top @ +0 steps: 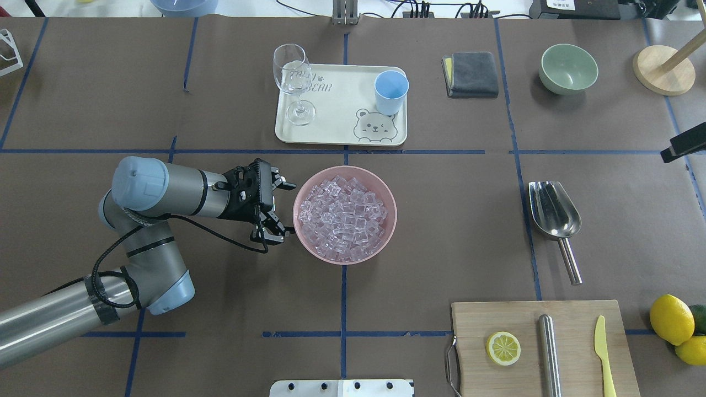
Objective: Put ice in cup with scoop
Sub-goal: 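Move the left gripper to the rim of the pink ice bowl, then grasp the metal scoop handle with the right gripper while left holds the bowl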
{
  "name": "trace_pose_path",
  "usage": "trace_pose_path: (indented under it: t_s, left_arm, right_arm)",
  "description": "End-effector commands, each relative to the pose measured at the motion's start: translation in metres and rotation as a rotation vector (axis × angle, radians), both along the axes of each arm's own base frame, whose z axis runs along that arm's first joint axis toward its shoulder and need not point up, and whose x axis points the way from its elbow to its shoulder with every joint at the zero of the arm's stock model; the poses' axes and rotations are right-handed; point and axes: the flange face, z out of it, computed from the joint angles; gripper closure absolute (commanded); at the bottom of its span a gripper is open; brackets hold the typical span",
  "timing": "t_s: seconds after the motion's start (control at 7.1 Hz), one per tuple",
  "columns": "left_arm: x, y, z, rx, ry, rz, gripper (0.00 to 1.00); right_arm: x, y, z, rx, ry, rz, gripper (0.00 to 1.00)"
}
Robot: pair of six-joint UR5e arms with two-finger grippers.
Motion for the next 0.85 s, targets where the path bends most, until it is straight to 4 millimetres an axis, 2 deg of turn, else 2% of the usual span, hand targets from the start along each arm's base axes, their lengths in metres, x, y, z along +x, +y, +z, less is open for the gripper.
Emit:
trace_pose_path:
  t_s: [0.0,0.28,0.56,0.7]
  left_arm:
    - [0.0,-0.001,0.0,-0.017,0.005,-0.006,0.0]
    - [0.0,-0.001,0.001,-0.017,0.004,-0.009,0.0]
    - [0.0,-0.001,0.001,-0.016,0.005,-0.009,0.0]
    - [0.0,-0.001,0.001,-0.015,0.005,-0.011,0.0]
  right_arm:
    - [-0.058,0.034,-0.023,-0.076,-0.054,0.043,0.0]
    - [-0.11,0.079,-0.007,-0.086,-0.074,0.086,0.0]
    - [-0.174,0.113,-0.002,-0.098,-0.005,0.094,0.0]
    - [-0.196,0.127,0.002,-0.109,0.016,0.083,0.0]
